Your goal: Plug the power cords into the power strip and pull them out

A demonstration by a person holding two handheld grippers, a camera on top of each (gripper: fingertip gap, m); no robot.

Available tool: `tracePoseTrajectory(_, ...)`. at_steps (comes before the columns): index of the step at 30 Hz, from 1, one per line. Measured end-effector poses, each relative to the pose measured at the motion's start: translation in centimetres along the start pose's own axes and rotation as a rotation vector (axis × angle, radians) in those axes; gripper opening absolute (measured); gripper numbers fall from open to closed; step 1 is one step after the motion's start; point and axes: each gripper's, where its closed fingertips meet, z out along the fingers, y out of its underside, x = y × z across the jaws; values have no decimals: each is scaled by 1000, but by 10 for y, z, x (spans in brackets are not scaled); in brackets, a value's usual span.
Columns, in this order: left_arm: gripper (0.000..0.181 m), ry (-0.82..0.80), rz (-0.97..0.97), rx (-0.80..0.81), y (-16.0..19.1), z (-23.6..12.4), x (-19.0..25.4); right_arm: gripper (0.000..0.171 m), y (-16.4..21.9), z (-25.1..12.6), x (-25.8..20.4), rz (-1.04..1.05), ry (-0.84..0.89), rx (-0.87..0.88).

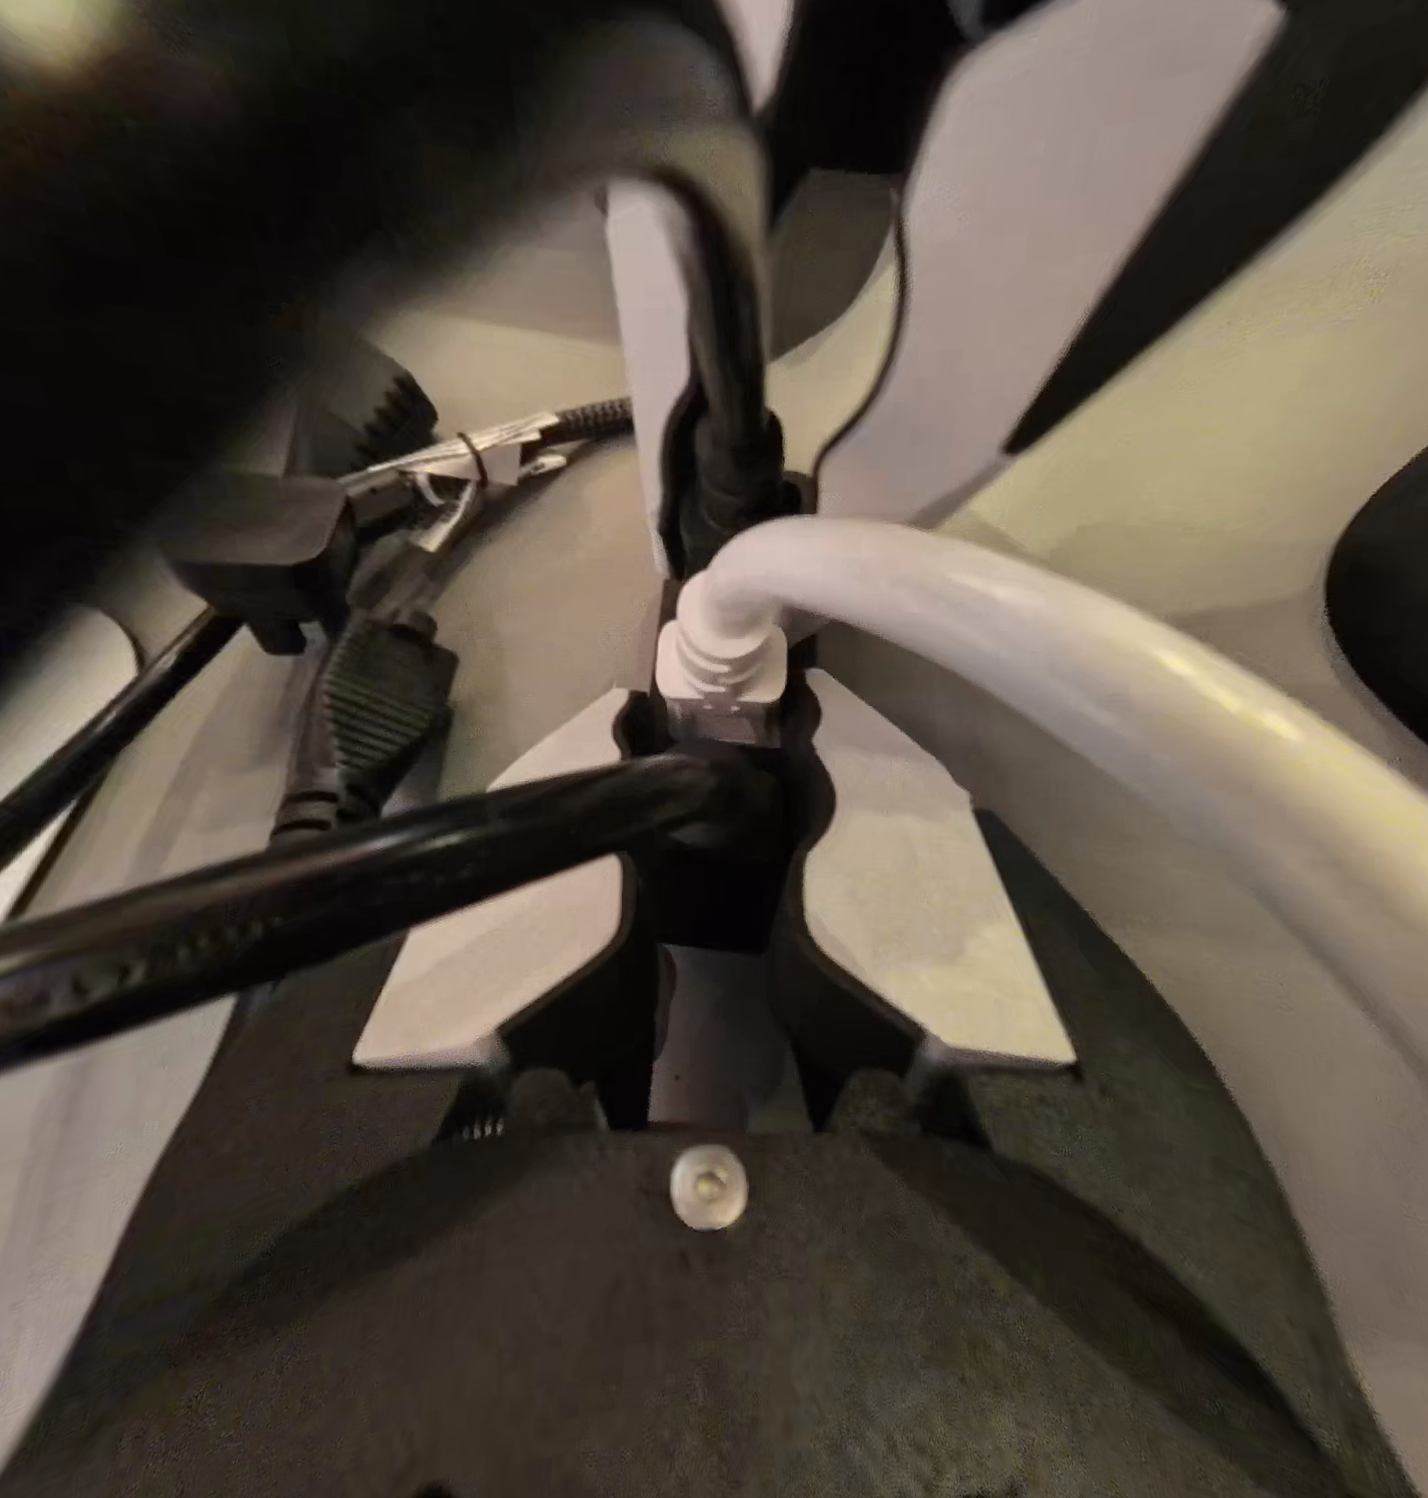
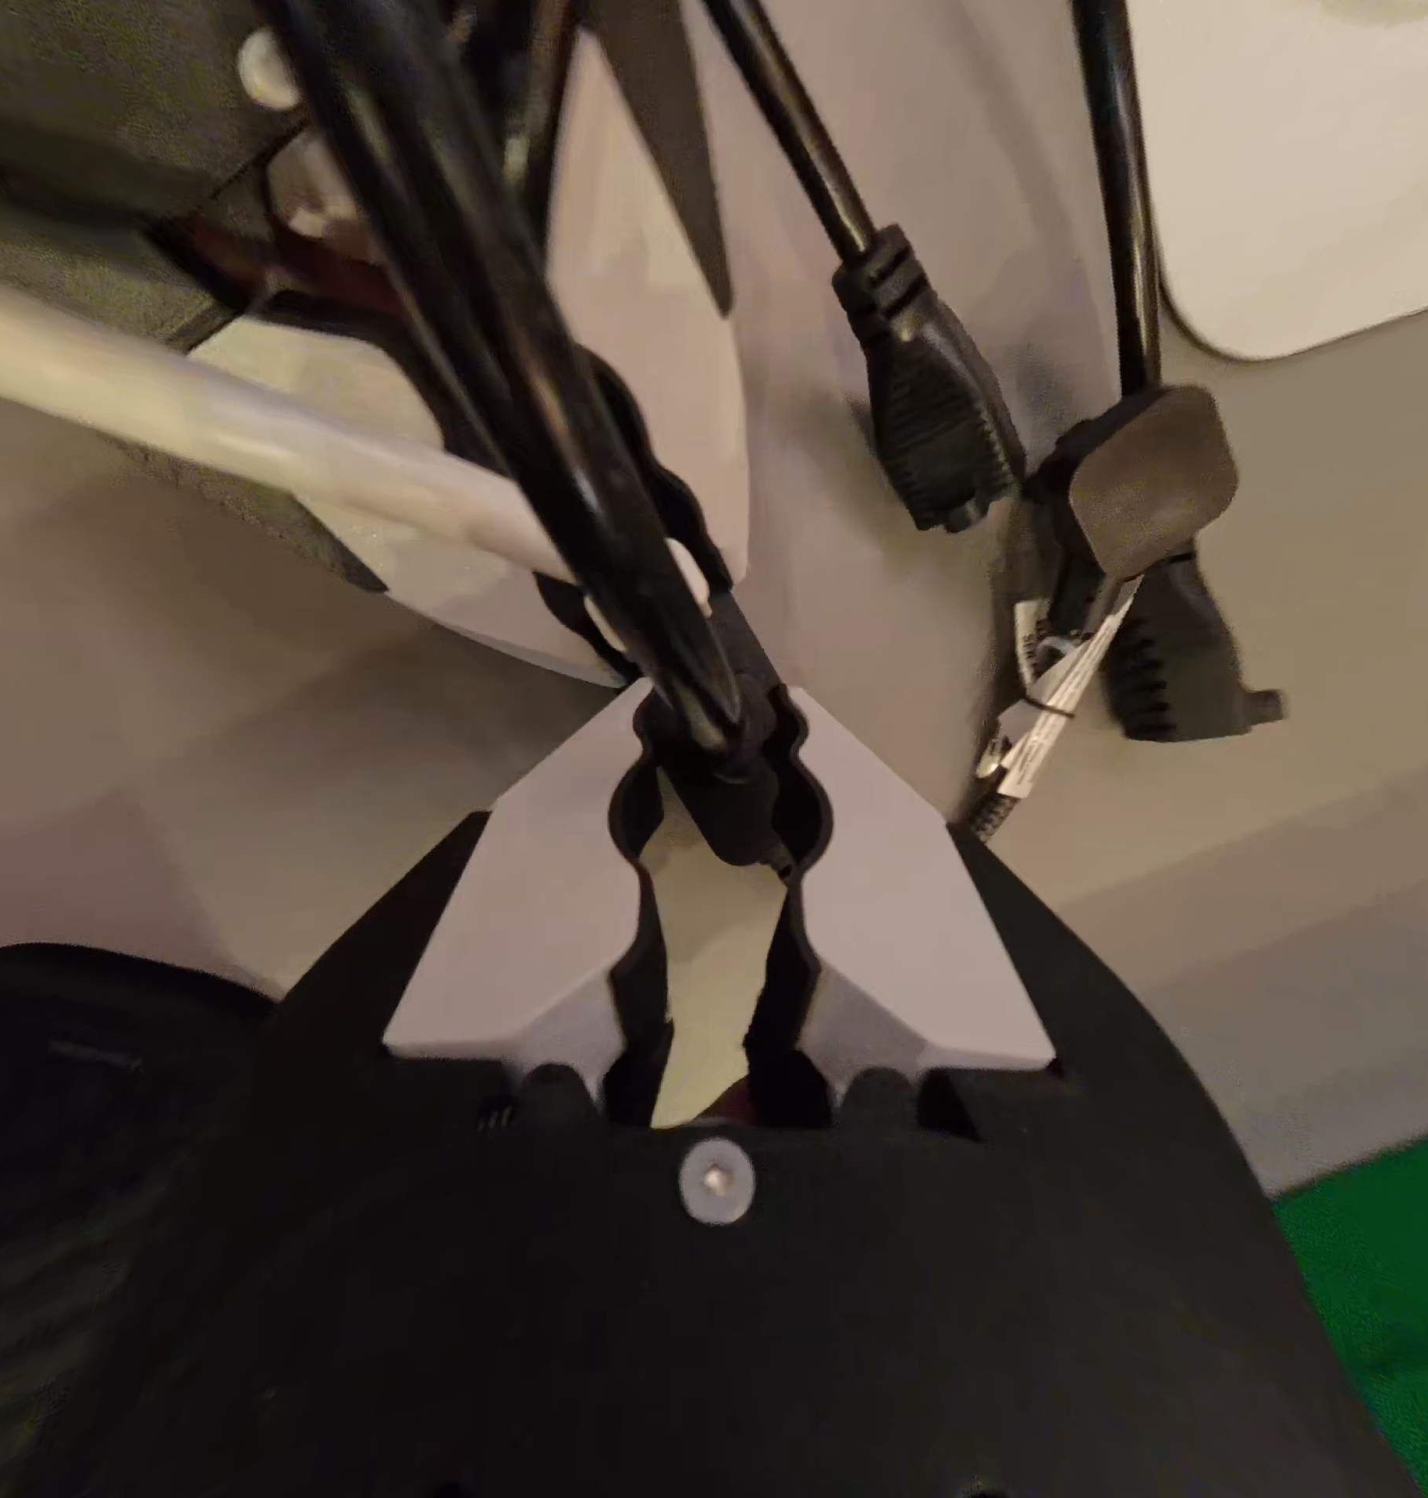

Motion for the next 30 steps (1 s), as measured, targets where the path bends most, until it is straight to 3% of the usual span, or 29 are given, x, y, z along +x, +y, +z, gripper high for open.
tracePoseTrajectory(6, 31, 6, -27, 20, -2, 0, -2, 24, -4, -1, 3, 227, -243, 69)
tracePoseTrajectory(14, 33, -21, -8, 9, -1, 0, -5, 20, -3, 0, 4, -37, 99, 46)
tracePoseTrajectory(23, 31, -19, 12, 5, -2, 1, -4, 39, 10, 0, -1, -106, -133, -127)
tracePoseTrajectory(26, 31, -16, 17, 4, -2, 0, -4, 25, 8, 2, 3, -151, -108, -144)
tracePoseTrajectory(30, 31, -17, 17, 4, -2, 0, -5, 24, 8, 2, 3, -214, -121, -167)
